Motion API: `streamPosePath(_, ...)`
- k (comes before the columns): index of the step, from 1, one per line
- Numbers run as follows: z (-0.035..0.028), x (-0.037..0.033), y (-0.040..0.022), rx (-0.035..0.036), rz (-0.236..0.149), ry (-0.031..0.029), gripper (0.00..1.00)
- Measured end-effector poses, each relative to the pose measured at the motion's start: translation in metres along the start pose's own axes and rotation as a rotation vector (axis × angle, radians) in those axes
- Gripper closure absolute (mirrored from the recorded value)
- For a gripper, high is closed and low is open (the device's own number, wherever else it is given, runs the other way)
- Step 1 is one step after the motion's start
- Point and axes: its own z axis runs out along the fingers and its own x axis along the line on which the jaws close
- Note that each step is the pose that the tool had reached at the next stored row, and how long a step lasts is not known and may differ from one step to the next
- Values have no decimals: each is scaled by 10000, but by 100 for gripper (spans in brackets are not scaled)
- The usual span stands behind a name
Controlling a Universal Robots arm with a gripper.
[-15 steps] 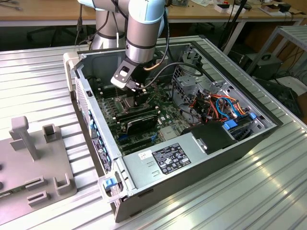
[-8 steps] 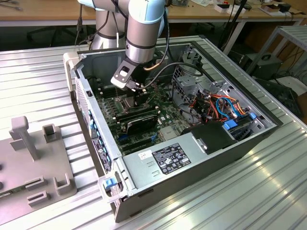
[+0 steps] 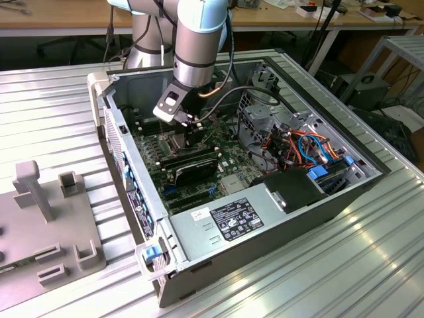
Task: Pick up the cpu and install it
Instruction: 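Place the cpu into insertion slot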
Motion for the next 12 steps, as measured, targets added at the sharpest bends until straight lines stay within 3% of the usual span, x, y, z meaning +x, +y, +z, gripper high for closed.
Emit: streamPosePath(12, 0, 0, 2, 0, -2, 1, 45)
